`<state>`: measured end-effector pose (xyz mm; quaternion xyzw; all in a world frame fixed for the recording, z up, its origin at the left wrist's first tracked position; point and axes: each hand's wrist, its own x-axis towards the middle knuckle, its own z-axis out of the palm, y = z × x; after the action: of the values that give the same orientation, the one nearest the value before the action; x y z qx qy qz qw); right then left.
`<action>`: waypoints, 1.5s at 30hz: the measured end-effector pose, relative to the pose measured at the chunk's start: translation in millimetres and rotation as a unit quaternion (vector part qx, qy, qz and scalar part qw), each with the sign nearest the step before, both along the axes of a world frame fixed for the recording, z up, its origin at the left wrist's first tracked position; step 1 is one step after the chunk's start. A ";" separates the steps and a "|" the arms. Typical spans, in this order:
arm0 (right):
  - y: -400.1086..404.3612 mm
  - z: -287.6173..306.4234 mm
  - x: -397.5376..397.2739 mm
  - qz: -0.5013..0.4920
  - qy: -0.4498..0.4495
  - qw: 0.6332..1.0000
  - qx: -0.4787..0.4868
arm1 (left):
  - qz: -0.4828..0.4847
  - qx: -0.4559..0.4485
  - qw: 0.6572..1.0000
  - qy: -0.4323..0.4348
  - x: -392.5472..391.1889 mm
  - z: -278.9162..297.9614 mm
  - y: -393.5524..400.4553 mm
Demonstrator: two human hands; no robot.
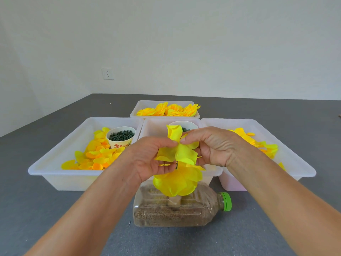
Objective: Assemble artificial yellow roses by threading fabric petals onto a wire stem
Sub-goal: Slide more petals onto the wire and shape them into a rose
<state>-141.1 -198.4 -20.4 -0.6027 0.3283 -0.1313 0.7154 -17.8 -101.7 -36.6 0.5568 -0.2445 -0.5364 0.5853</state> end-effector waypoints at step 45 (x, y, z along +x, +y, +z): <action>0.9 -20.3 0.8 0.000 0.112 0.989 -0.102 | 0.049 0.047 0.965 -0.253 6.5 -22.0 6.8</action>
<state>-140.3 -197.5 -40.6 -0.6832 0.3909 -0.0958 0.6093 -11.3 -94.8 -58.6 0.7125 -0.3316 -0.3596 0.5030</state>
